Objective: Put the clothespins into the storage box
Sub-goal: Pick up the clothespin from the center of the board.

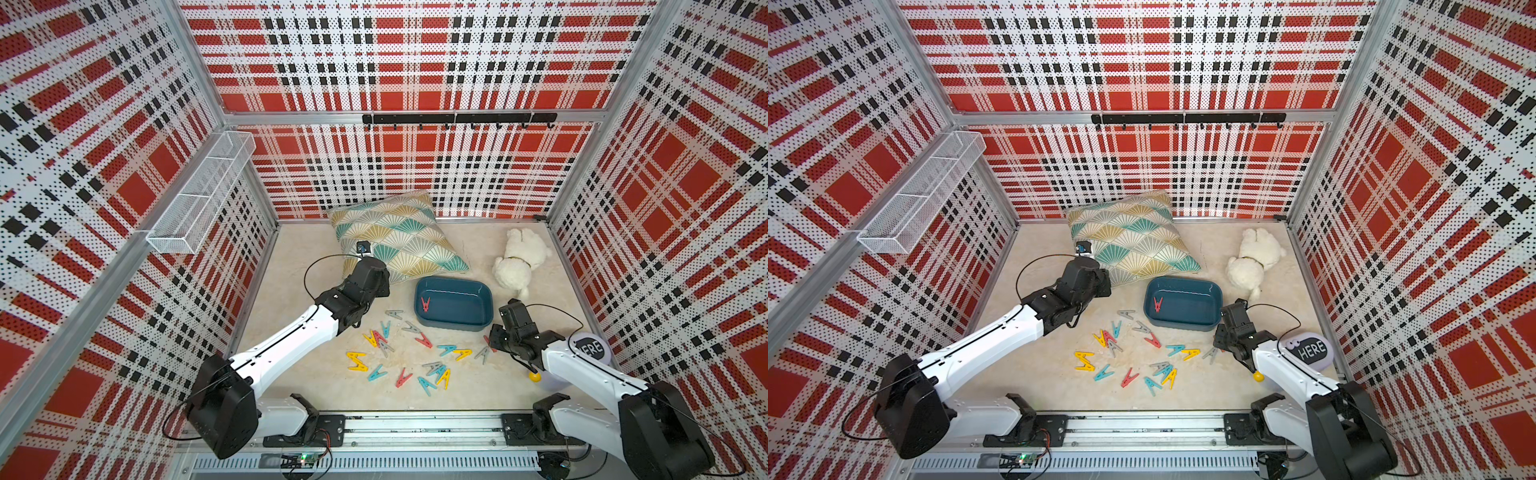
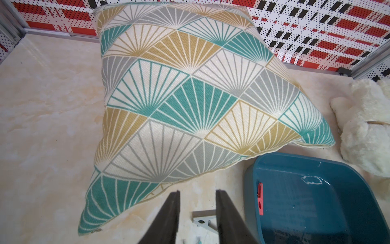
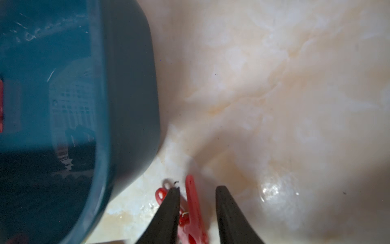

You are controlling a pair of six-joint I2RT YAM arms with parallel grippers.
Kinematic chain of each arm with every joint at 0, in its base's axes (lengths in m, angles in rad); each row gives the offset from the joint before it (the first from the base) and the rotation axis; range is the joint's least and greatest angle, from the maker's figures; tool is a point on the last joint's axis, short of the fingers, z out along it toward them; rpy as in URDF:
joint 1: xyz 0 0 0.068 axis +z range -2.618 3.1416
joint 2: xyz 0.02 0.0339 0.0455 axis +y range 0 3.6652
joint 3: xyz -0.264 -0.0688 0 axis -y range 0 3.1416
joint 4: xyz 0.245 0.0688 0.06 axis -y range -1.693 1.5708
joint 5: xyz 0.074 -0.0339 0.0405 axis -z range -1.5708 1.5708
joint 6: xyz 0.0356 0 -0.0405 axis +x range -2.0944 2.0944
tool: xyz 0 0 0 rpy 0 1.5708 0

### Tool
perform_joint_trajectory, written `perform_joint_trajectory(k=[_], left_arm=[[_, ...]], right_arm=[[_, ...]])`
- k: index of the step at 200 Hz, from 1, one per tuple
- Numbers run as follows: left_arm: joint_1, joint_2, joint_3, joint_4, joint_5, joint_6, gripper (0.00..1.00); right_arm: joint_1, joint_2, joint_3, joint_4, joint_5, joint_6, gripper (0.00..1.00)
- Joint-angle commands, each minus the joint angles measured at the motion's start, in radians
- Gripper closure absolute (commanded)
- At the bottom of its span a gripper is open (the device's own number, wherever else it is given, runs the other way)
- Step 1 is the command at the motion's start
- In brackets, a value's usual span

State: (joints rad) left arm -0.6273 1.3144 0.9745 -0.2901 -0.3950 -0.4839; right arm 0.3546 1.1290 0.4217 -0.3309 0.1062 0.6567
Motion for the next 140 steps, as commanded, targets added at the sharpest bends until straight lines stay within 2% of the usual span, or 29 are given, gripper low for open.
perform_joint_trajectory(k=[1, 48, 73, 140], left_arm=[[0.007, -0.033, -0.017, 0.026, -0.003, -0.013, 0.65], [0.008, -0.042, -0.032, 0.028, -0.005, -0.019, 0.66], [0.013, -0.062, -0.051, 0.040, -0.004, -0.022, 0.66], [0.023, -0.060, -0.050, 0.051, 0.017, -0.020, 0.67]], right_arm=[[0.009, 0.000, 0.007, 0.020, 0.004, -0.020, 0.67], [0.010, 0.070, 0.028, 0.013, -0.002, -0.019, 0.74], [0.014, 0.087, 0.039, 0.000, 0.006, -0.019, 0.75], [0.017, 0.055, 0.038, -0.042, 0.033, 0.004, 0.91]])
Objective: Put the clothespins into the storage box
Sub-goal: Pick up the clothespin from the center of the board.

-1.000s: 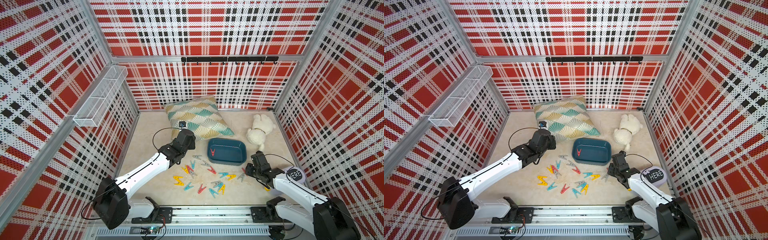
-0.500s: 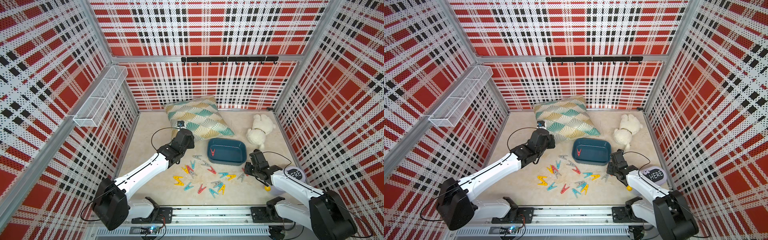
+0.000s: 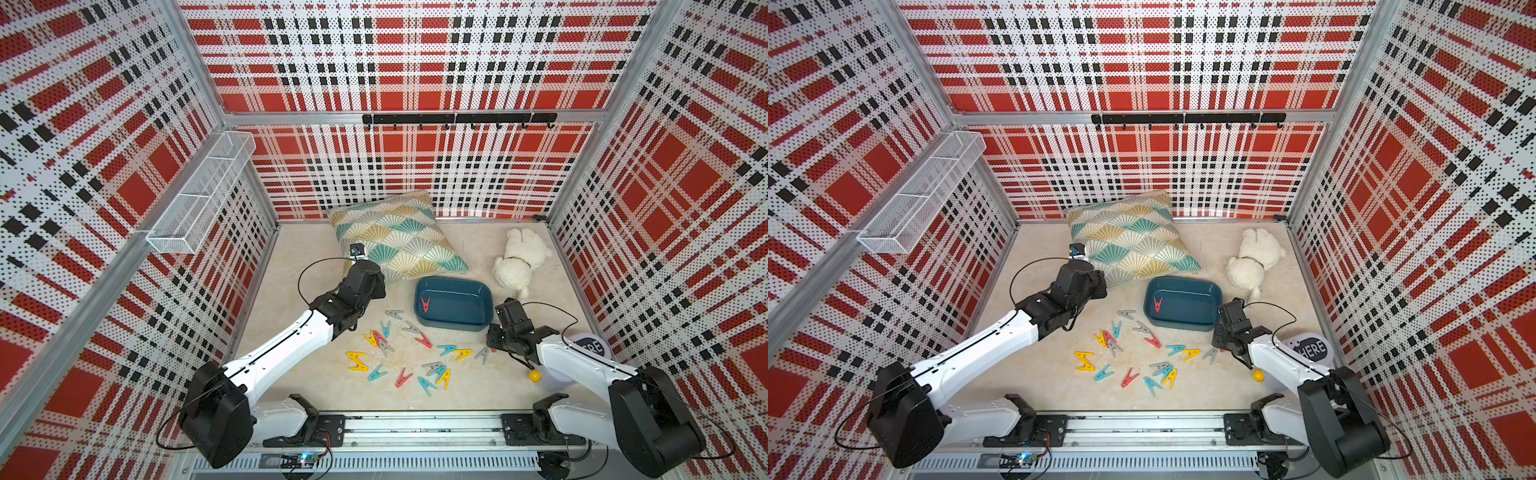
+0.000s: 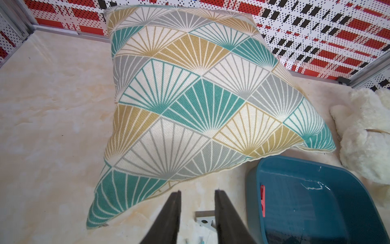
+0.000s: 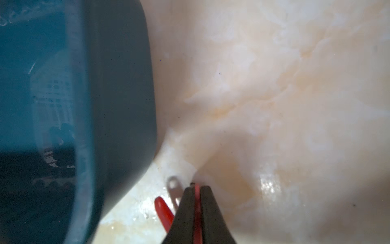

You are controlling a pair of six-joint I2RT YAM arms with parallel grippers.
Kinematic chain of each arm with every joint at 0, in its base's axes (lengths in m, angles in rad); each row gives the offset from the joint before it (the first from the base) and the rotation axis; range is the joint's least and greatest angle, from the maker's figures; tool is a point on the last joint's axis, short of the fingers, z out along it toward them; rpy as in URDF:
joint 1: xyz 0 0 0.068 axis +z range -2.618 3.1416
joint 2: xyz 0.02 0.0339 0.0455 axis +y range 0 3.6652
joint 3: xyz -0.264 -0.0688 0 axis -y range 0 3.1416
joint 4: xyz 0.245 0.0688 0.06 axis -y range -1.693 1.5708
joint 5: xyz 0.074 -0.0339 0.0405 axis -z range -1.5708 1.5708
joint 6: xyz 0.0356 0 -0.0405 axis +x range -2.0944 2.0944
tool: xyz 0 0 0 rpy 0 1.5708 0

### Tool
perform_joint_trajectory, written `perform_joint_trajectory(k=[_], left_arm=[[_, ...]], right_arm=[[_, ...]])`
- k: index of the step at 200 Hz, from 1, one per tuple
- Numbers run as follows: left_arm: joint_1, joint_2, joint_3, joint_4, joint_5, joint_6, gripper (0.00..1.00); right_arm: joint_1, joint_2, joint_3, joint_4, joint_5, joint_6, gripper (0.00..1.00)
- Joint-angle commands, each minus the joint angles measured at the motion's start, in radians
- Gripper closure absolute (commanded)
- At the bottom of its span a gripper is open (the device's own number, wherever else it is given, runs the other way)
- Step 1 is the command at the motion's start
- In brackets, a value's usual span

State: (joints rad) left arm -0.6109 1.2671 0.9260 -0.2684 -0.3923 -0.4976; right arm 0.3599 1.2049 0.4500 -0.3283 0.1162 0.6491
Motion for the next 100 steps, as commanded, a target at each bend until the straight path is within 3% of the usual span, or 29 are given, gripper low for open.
perform_joint_trajectory(k=[1, 43, 100], left_arm=[[0.007, -0.012, -0.001, 0.029, 0.015, -0.006, 0.67], [0.007, 0.000, -0.004, 0.032, 0.023, -0.011, 0.67], [-0.001, 0.030, 0.033, 0.023, 0.060, -0.028, 0.68]], right_arm=[[0.011, -0.023, 0.011, -0.046, 0.025, 0.012, 0.91], [0.011, -0.148, 0.094, -0.220, 0.083, 0.030, 0.94], [0.012, -0.352, 0.186, -0.318, 0.120, 0.019, 0.94]])
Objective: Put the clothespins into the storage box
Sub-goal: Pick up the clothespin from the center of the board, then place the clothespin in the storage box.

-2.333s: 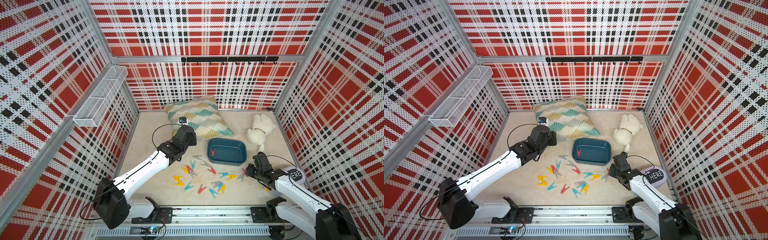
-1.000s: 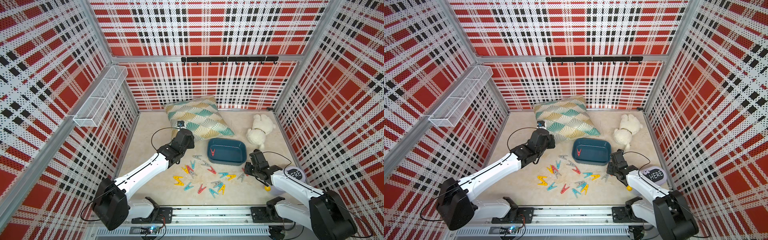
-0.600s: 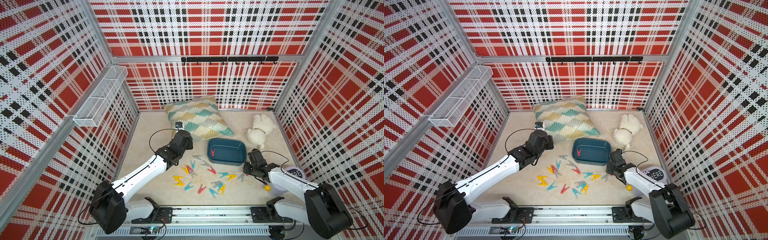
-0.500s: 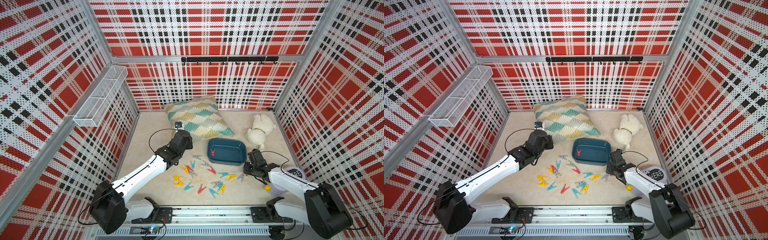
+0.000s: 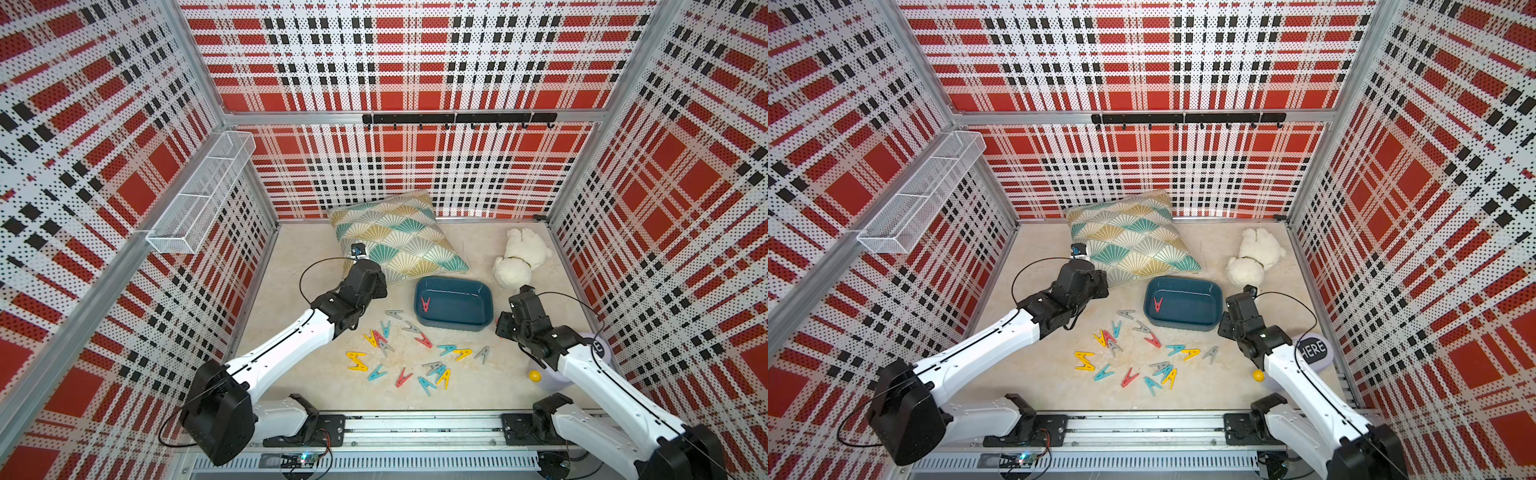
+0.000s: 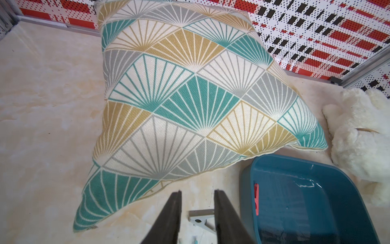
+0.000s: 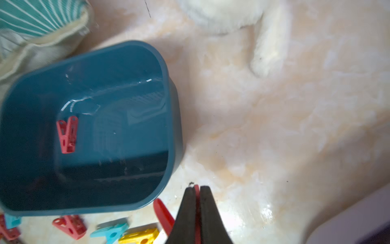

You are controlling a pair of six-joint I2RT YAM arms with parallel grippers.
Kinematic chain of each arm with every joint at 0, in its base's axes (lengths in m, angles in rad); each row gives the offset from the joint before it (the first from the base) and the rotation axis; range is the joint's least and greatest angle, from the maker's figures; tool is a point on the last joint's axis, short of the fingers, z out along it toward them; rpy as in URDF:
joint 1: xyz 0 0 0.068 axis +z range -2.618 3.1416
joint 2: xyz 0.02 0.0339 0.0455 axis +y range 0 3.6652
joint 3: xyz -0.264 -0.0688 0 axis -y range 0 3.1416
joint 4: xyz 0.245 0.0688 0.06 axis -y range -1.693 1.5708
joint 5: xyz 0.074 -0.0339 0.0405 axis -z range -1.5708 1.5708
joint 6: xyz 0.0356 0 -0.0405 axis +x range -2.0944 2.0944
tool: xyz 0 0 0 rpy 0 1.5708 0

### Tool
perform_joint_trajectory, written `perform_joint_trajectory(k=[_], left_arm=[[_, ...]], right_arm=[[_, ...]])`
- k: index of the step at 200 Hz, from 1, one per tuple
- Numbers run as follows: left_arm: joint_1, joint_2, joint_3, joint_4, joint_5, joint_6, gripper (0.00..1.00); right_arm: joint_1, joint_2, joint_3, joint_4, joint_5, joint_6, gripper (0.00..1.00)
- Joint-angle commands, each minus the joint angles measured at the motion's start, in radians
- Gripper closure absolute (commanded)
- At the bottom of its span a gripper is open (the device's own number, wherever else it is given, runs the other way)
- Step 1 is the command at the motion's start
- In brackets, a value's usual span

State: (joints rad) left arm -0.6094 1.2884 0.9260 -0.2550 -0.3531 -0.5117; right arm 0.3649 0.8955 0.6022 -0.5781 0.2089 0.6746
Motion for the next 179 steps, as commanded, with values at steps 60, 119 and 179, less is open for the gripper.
perform_joint_trajectory(k=[60, 119, 179], left_arm=[[-0.017, 0.008, 0.013, 0.007, -0.010, -0.030, 0.68], [-0.006, -0.077, -0.045, -0.019, -0.052, -0.047, 0.68], [-0.004, -0.103, -0.052, -0.033, -0.058, -0.047, 0.68]], right_arm=[[0.071, 0.345, 0.272, 0.087, -0.013, -0.173, 0.93], [0.132, 0.734, 0.448, 0.134, 0.085, -0.261, 0.91], [0.117, 0.879, 0.502, 0.145, 0.178, -0.295, 0.91]])
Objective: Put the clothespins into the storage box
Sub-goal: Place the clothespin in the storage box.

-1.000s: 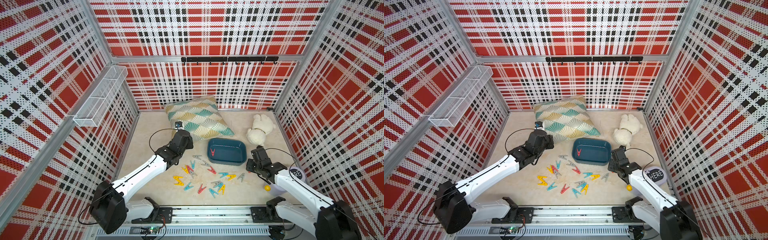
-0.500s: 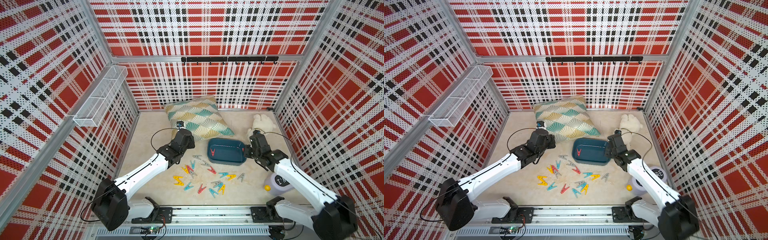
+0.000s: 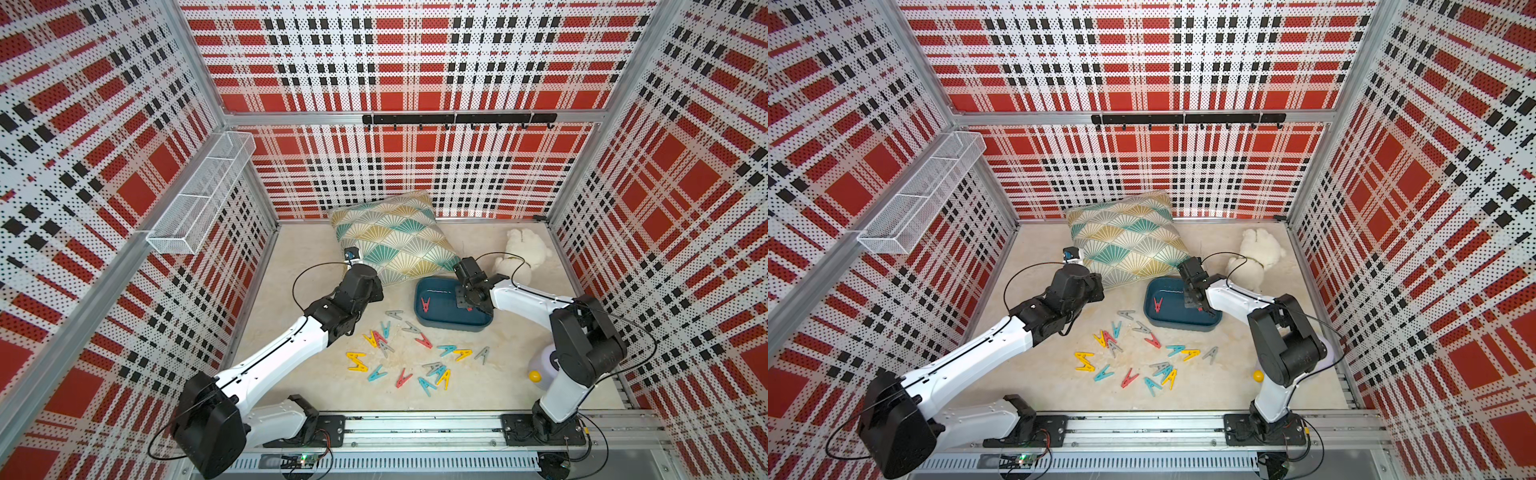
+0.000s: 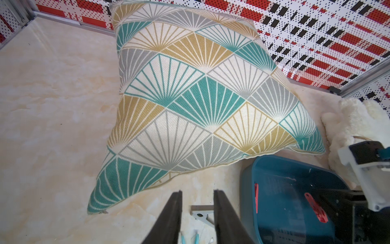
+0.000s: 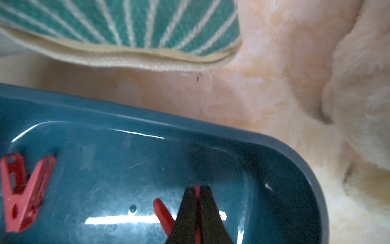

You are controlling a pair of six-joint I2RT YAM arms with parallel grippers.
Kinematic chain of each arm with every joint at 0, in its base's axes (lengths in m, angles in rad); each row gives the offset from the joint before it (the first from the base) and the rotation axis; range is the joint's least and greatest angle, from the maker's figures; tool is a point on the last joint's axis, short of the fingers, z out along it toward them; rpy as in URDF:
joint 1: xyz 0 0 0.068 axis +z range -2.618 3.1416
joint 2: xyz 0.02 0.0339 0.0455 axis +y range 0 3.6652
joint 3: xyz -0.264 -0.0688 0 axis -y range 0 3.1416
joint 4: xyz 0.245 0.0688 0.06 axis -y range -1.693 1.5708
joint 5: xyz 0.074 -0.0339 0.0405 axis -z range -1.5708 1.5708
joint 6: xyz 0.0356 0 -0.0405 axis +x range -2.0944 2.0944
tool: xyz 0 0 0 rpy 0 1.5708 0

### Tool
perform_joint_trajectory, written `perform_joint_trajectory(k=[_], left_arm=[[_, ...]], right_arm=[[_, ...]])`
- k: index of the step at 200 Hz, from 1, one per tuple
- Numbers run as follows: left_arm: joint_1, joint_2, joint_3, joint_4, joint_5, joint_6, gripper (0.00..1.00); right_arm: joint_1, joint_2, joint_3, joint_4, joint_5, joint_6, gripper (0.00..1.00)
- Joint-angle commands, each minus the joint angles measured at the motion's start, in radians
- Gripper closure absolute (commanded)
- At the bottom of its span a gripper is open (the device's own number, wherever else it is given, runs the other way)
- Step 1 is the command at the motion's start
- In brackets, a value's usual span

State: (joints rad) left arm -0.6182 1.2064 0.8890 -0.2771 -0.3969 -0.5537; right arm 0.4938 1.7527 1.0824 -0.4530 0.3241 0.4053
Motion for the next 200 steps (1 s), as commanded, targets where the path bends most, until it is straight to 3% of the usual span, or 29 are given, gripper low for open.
perform_joint_trajectory(k=[1, 50, 108, 147, 200], left_arm=[[0.005, -0.021, -0.016, -0.011, -0.016, -0.005, 0.68], [0.009, -0.045, -0.028, -0.012, -0.033, 0.000, 0.68], [0.017, -0.070, -0.038, -0.012, -0.039, 0.004, 0.68], [0.025, -0.064, -0.034, -0.013, -0.033, 0.005, 0.68], [0.037, -0.049, -0.029, -0.010, -0.067, 0.028, 0.68]], right_arm=[[-0.013, 0.023, 0.023, 0.021, 0.063, -0.026, 0.91], [-0.028, 0.105, 0.043, 0.026, 0.062, -0.030, 0.90], [-0.032, 0.099, 0.024, 0.046, 0.077, -0.024, 0.75], [-0.032, -0.042, 0.029, 0.007, 0.035, -0.014, 0.64], [-0.032, -0.352, -0.036, -0.171, -0.012, 0.063, 0.54]])
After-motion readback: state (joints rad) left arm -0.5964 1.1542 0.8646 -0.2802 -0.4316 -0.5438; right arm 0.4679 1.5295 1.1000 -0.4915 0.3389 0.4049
